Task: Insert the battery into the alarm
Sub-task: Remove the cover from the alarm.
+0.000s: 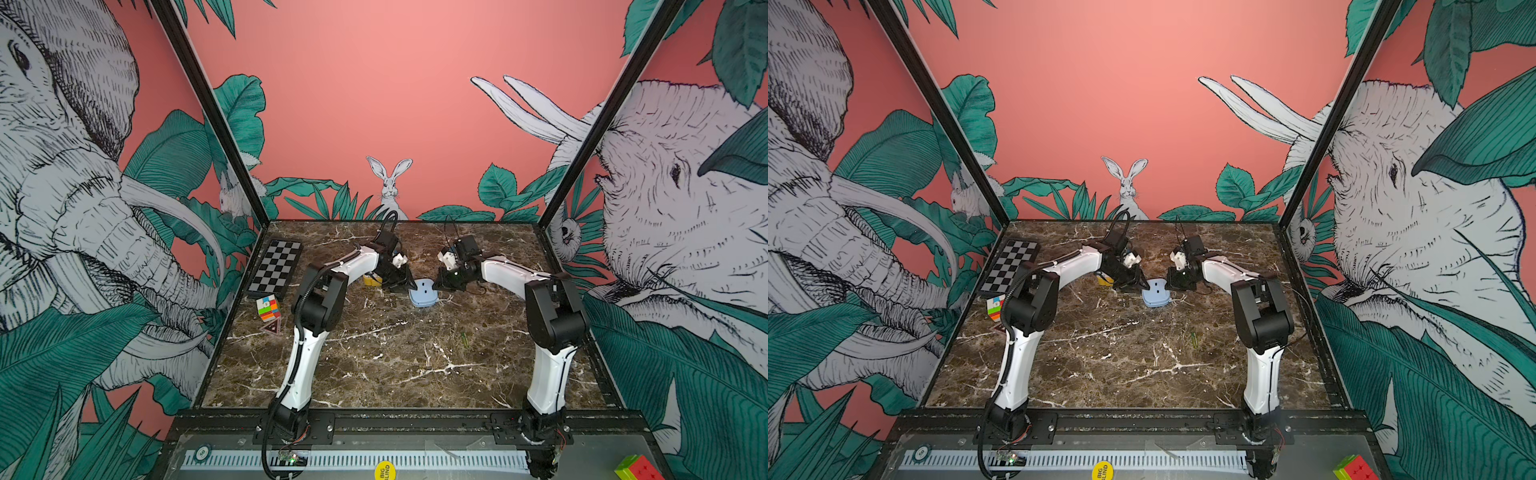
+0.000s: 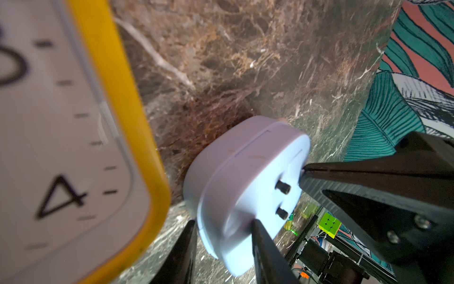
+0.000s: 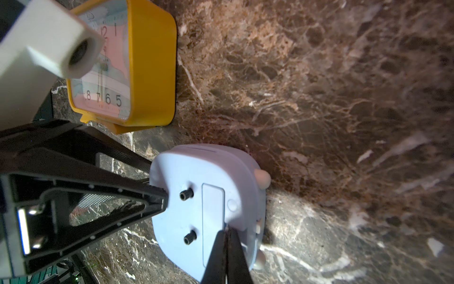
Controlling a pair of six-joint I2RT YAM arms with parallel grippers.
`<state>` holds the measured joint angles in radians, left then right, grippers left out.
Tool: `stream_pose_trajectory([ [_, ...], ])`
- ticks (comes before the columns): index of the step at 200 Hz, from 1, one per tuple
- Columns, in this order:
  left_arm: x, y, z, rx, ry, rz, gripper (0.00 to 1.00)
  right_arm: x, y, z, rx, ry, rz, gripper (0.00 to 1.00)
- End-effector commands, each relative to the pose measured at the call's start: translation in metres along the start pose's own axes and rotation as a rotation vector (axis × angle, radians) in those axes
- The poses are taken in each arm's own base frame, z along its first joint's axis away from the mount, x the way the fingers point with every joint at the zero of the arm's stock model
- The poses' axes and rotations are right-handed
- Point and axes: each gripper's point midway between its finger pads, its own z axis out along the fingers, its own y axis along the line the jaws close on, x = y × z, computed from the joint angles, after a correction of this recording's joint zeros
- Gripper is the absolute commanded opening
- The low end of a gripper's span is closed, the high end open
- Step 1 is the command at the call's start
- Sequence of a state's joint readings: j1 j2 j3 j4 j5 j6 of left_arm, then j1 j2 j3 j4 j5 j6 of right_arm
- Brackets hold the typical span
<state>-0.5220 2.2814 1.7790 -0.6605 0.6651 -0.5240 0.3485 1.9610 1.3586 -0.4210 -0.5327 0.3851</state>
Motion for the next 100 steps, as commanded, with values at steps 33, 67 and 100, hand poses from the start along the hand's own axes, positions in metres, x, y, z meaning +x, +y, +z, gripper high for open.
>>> stream_pose_trajectory([
  [33,0.018,0.020,0.015,-0.055,0.053,-0.047,0.37,0.001,0.027,-0.019,-0.066,-0.031,-0.023,0.00],
  [67,0.019,0.020,0.015,-0.057,0.056,-0.046,0.37,0.007,0.015,-0.022,-0.013,-0.009,-0.018,0.00],
  [100,0.019,0.020,0.015,-0.055,0.056,-0.047,0.36,0.006,0.010,-0.031,0.028,-0.022,-0.037,0.00],
])
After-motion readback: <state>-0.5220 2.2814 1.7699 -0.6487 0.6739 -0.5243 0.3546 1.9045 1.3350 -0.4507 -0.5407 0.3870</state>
